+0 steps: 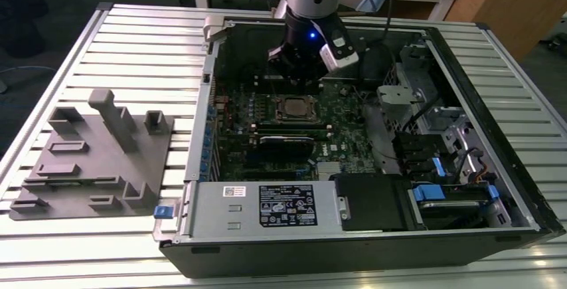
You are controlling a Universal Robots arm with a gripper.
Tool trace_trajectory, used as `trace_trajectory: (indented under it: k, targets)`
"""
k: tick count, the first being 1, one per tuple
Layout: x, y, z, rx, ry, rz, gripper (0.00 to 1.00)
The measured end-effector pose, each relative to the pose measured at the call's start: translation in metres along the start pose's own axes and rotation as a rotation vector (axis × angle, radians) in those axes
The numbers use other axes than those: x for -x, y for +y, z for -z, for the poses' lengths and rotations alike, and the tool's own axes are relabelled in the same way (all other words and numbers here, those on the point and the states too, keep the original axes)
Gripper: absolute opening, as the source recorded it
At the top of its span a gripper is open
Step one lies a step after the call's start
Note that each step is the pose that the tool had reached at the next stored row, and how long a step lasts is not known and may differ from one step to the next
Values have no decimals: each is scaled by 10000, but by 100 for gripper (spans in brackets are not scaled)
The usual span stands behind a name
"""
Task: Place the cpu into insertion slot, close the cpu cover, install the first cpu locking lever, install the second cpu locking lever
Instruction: 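Install the first cpu locking lever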
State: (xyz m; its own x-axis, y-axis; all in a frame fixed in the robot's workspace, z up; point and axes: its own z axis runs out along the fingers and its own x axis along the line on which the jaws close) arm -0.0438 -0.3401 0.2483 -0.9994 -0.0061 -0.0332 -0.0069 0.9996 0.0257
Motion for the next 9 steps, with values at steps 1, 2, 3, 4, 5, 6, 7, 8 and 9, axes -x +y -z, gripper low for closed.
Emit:
trace_trajectory:
  k: [1,2,3,4,5,6,7,8,9]
  targets:
    - [0,0,3,1,0,0,11]
    - [0,0,4,1,0,0,11]
    - [0,0,4,1,0,0,11]
    - [0,0,5,1,0,0,11]
    - [0,0,5,1,-1,0,11]
    - [0,0,5,1,0,0,11]
    - [0,0,5,1,-1,1,11]
    - [0,0,5,1,0,0,11]
    - [0,0,5,1,0,0,11]
